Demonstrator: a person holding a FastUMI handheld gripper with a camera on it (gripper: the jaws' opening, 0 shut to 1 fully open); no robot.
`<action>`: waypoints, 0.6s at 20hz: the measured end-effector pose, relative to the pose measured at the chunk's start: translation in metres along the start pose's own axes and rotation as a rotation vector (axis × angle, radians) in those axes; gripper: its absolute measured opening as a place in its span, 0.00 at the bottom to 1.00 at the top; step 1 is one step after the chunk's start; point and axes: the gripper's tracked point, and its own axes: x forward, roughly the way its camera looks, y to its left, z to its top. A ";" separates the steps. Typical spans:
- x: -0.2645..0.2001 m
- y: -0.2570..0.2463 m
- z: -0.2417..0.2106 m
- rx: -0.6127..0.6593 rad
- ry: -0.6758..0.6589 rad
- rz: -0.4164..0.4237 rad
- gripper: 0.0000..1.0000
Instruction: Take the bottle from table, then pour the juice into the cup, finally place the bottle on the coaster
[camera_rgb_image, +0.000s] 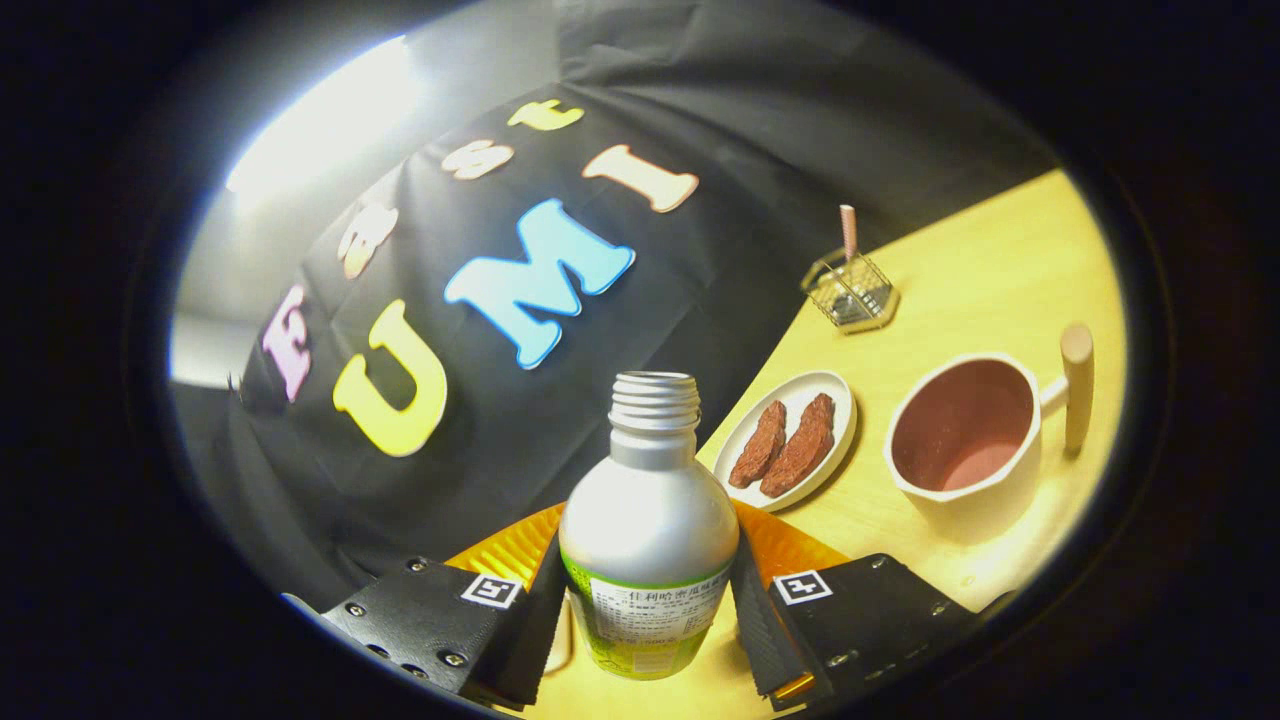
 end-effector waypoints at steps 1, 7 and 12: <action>0.000 0.003 -0.003 -0.062 0.009 -0.001 0.76; -0.008 0.012 0.011 -0.463 -0.029 -0.103 0.77; 0.000 0.047 0.025 -0.832 -0.109 -0.102 0.77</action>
